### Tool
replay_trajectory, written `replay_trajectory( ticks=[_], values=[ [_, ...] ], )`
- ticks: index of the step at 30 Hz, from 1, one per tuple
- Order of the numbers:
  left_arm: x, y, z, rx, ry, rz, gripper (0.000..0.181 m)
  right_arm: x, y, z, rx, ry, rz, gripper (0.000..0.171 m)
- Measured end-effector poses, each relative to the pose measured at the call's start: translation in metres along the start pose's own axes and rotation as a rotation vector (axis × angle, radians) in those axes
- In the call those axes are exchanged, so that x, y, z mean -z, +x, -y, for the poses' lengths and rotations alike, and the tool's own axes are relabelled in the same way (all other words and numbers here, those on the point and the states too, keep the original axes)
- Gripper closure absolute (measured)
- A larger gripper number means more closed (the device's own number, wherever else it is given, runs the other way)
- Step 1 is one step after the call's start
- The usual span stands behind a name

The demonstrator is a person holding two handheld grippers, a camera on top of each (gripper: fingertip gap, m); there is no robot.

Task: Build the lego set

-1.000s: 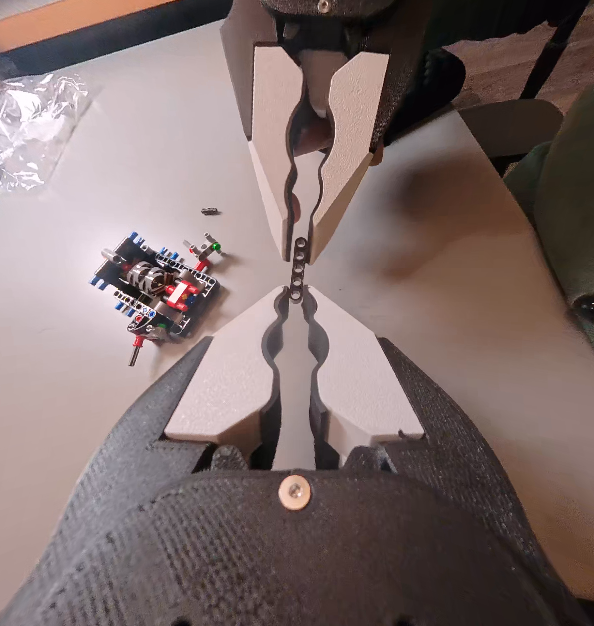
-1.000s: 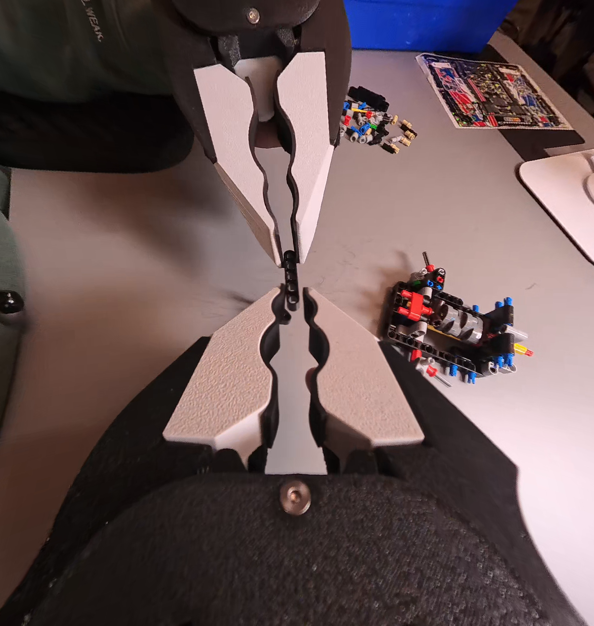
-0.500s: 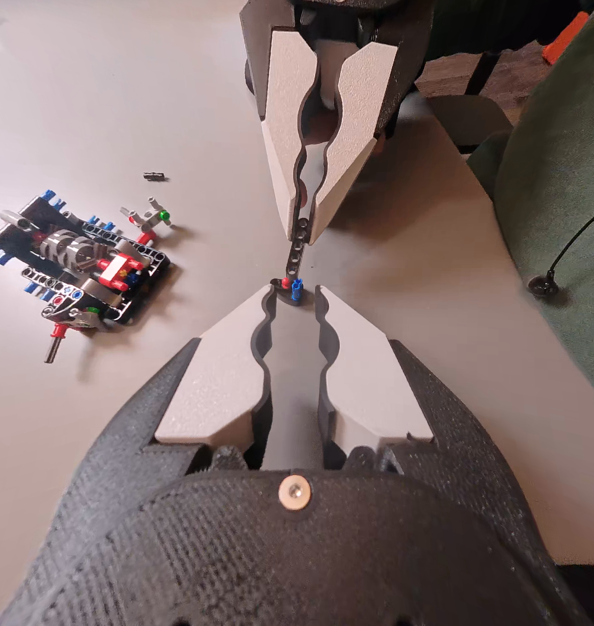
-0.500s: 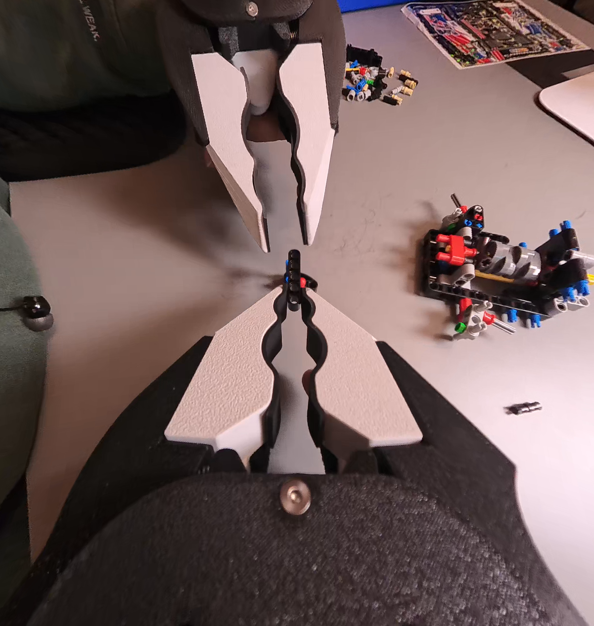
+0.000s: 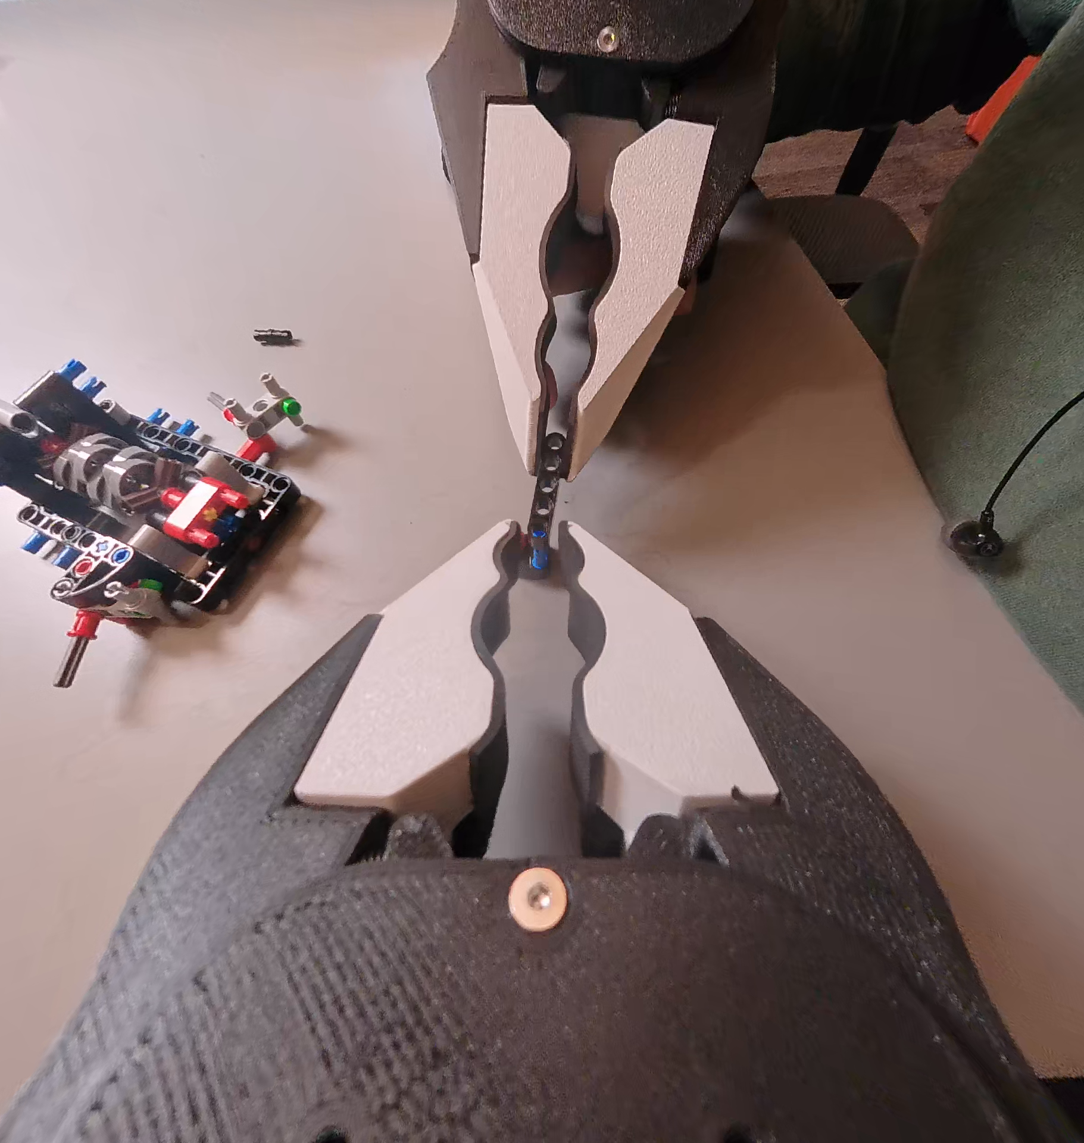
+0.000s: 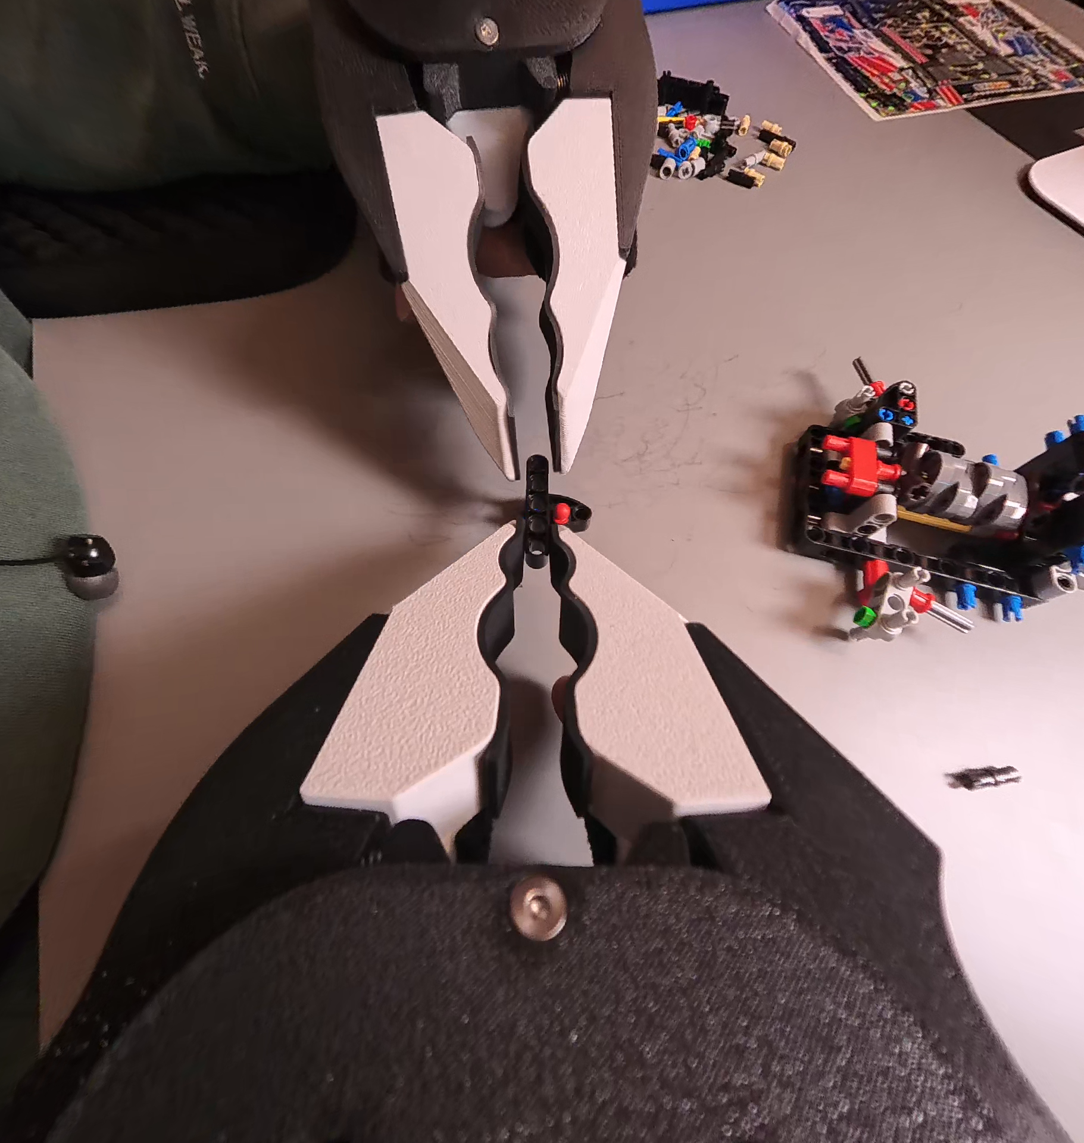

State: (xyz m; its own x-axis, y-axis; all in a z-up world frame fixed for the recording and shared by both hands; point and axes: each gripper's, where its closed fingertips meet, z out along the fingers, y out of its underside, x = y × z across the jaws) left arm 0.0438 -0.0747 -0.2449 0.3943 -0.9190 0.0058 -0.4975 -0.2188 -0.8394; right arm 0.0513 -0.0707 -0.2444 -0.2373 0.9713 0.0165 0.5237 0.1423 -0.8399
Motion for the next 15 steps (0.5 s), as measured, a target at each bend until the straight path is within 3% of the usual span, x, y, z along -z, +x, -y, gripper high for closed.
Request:
replay_trajectory(
  ticks=[15],
  values=[
    [-0.0003,0.0001,-0.0008,0.0,-0.01,0.015,0.176,-0.0017,0.0008,-0.0008,0.019,-0.012,0.071,0.167]
  ],
)
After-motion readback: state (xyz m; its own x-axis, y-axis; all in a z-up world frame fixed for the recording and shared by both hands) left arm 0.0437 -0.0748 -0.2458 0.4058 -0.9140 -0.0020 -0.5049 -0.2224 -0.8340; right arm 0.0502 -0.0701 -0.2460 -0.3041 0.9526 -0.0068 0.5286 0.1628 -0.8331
